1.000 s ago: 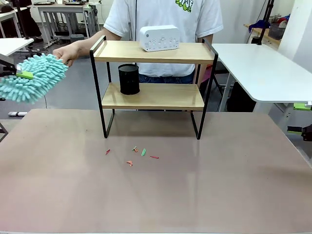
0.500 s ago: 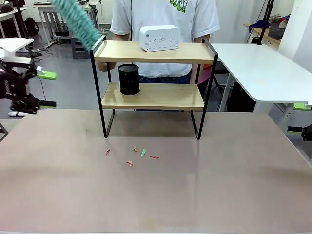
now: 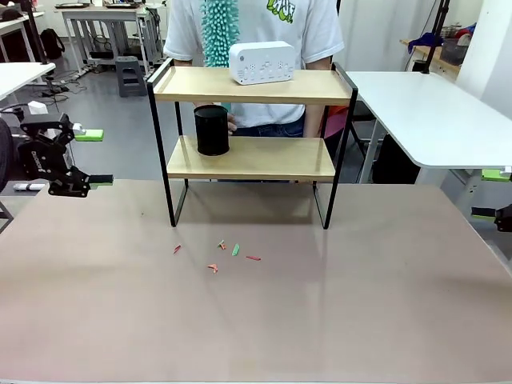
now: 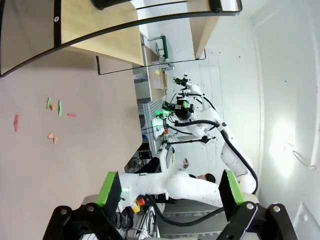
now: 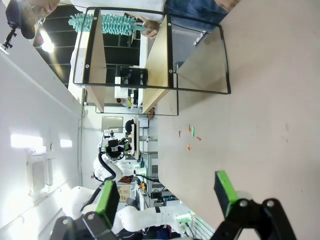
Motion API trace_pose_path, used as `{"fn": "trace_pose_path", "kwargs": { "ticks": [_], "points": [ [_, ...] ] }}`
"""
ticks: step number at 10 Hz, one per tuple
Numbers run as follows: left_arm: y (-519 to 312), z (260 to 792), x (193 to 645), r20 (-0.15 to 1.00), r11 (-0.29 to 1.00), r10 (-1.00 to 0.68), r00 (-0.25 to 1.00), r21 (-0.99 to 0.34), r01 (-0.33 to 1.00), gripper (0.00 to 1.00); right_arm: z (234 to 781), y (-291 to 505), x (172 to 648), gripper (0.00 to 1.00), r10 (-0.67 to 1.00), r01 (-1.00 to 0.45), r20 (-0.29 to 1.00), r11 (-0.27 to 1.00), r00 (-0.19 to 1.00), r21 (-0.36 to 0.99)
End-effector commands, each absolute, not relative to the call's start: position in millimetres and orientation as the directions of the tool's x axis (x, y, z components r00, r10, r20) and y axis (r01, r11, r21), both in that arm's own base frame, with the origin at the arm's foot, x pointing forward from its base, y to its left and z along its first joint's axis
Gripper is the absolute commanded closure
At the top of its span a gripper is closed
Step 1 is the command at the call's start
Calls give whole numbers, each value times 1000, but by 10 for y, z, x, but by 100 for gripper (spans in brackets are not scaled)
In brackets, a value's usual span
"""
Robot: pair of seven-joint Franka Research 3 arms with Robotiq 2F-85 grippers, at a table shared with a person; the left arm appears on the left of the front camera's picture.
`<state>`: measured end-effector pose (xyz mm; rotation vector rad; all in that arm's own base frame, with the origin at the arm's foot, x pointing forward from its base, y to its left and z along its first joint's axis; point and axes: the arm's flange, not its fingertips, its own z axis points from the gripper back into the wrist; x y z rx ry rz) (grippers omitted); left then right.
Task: Clean the shelf.
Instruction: Hand the Duster back to the human.
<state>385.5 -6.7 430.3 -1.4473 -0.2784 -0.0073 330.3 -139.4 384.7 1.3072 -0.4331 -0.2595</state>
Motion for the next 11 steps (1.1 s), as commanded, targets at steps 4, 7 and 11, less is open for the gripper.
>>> {"fn": "trace_pose_path", "kwargs": {
  "ticks": [4, 7, 11],
  "points": [
    [-81, 4415, 3765, 184, 162, 159, 970, -974, 158, 0, 3897, -1403, 3274, 0, -418, -39, 139, 240, 898, 970],
    [-81, 4415, 3765, 184, 162, 159, 970, -974, 158, 0, 3897, -1403, 3274, 0, -418, -39, 139, 240, 898, 970],
    [-81, 4415, 3765, 184, 162, 159, 970, -974, 158, 0, 3897, -1403, 3274, 0, -418, -39, 139, 240, 898, 970]
  ]
}}
